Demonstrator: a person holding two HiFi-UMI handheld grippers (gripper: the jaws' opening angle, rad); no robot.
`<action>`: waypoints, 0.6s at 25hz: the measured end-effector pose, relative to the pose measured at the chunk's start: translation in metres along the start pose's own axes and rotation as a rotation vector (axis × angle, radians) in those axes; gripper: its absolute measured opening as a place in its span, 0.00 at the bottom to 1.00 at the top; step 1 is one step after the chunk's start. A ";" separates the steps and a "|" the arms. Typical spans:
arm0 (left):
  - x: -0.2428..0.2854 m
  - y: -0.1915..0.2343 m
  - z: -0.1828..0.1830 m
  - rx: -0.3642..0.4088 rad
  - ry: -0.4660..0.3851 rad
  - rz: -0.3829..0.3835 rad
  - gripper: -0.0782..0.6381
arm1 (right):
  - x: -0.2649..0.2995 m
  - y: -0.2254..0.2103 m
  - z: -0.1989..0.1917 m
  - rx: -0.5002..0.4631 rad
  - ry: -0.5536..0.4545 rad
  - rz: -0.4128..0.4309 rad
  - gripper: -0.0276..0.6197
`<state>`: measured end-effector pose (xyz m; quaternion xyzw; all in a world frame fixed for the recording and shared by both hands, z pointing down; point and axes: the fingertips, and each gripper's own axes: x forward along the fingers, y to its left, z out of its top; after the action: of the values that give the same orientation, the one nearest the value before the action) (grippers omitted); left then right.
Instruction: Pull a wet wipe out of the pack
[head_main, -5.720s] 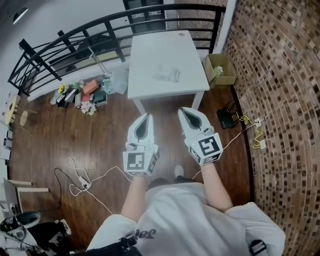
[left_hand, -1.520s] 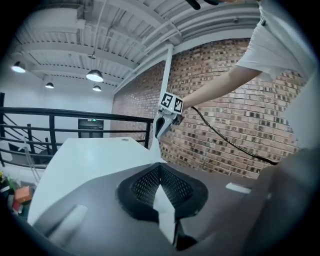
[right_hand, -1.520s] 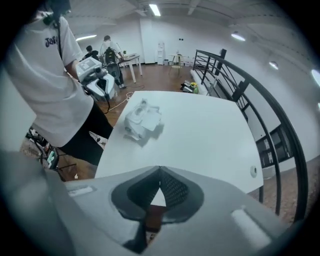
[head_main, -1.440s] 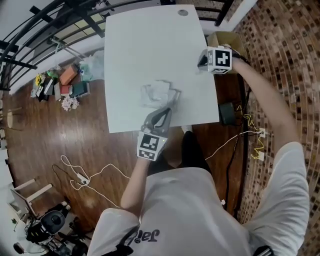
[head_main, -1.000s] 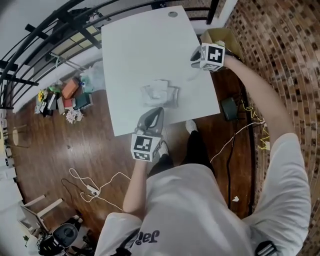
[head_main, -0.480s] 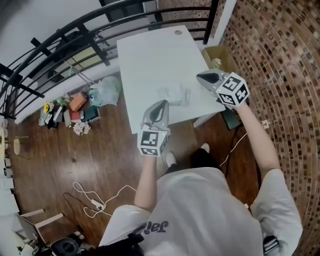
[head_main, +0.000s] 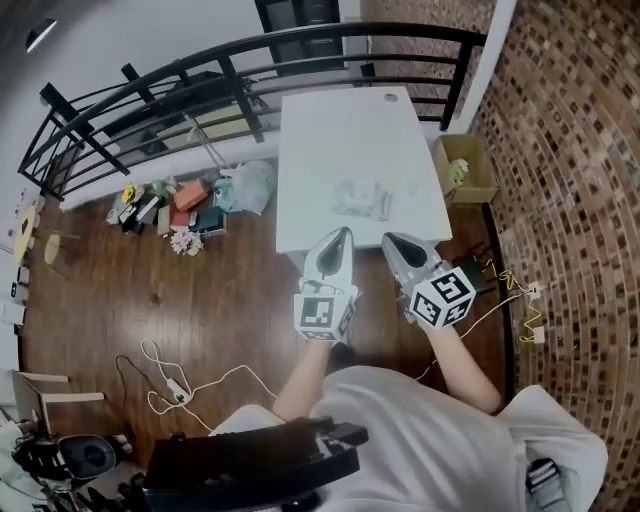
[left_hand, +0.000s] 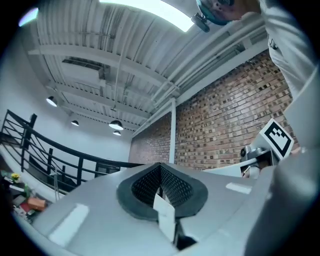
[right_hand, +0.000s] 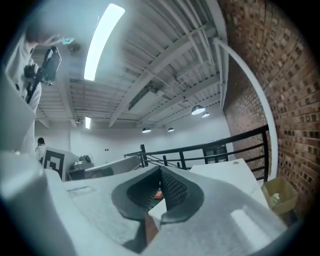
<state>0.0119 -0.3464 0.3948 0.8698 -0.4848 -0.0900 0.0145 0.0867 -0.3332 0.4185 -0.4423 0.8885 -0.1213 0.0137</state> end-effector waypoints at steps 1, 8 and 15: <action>-0.015 -0.006 0.003 0.009 0.001 0.029 0.13 | -0.015 0.006 0.005 -0.011 -0.029 -0.008 0.03; -0.079 -0.045 0.016 0.023 0.071 0.141 0.13 | -0.091 0.033 0.003 -0.109 0.000 -0.038 0.03; -0.089 -0.065 0.032 0.046 0.040 0.055 0.13 | -0.096 0.086 0.048 -0.201 -0.099 0.009 0.03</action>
<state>0.0157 -0.2350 0.3683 0.8578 -0.5102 -0.0611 0.0067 0.0843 -0.2174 0.3449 -0.4430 0.8964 -0.0098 0.0136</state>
